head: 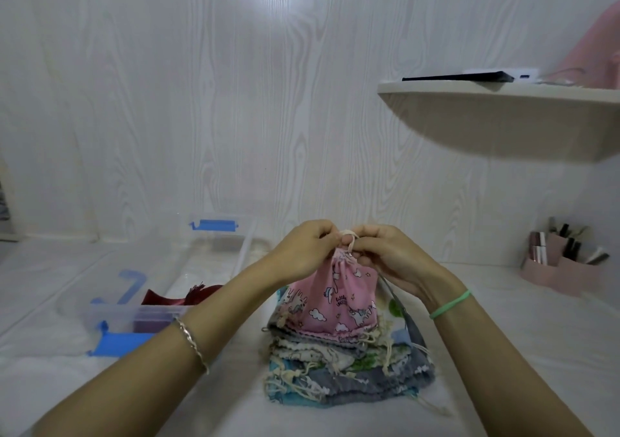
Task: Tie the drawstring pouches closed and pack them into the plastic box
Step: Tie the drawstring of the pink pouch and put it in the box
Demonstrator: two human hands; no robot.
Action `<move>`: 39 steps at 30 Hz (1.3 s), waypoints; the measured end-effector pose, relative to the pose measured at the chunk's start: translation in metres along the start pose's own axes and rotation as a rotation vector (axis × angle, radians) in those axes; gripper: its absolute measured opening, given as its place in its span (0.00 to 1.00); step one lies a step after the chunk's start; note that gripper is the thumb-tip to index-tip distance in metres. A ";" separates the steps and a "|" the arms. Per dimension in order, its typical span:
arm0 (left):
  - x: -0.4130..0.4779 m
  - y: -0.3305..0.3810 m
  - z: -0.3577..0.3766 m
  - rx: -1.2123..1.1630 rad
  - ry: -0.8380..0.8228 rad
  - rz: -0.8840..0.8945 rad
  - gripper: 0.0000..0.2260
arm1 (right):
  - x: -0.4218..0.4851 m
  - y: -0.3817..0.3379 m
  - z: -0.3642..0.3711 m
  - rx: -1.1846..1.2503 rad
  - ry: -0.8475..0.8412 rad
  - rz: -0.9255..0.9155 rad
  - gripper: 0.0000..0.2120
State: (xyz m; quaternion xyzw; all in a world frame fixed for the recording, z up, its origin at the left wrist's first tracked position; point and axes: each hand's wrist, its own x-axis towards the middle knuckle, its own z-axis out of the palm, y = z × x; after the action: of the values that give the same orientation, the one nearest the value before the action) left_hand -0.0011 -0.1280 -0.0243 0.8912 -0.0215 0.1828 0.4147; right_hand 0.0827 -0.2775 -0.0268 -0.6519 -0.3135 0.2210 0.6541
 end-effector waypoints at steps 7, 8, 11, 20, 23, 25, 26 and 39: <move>-0.004 0.002 0.000 -0.136 -0.022 -0.052 0.13 | -0.006 -0.003 0.002 -0.127 0.011 -0.121 0.10; -0.004 0.003 0.001 -0.135 -0.009 -0.050 0.13 | -0.006 -0.002 0.004 -0.112 0.068 -0.163 0.08; -0.006 0.004 0.000 -0.158 0.037 -0.038 0.13 | -0.002 0.001 0.007 0.145 0.142 -0.170 0.12; -0.012 0.002 -0.018 -0.162 0.317 -0.150 0.12 | 0.004 0.012 0.006 0.653 0.294 -0.058 0.07; -0.013 0.004 -0.020 -0.770 0.315 -0.274 0.12 | 0.004 0.014 0.009 0.709 0.305 -0.089 0.07; -0.014 0.004 -0.023 -1.212 0.258 -0.320 0.13 | 0.004 0.015 0.011 0.696 0.306 -0.093 0.08; -0.014 0.003 -0.025 -1.347 0.240 -0.347 0.13 | 0.003 0.016 0.012 0.676 0.303 -0.097 0.08; -0.002 0.015 -0.025 -0.847 0.160 -0.246 0.08 | 0.004 -0.005 0.016 -0.529 0.083 -0.116 0.17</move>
State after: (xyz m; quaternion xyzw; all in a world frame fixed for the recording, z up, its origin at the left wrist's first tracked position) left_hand -0.0136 -0.1196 0.0002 0.6217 0.0439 0.1753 0.7621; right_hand 0.0741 -0.2633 -0.0220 -0.7897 -0.3700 0.0665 0.4848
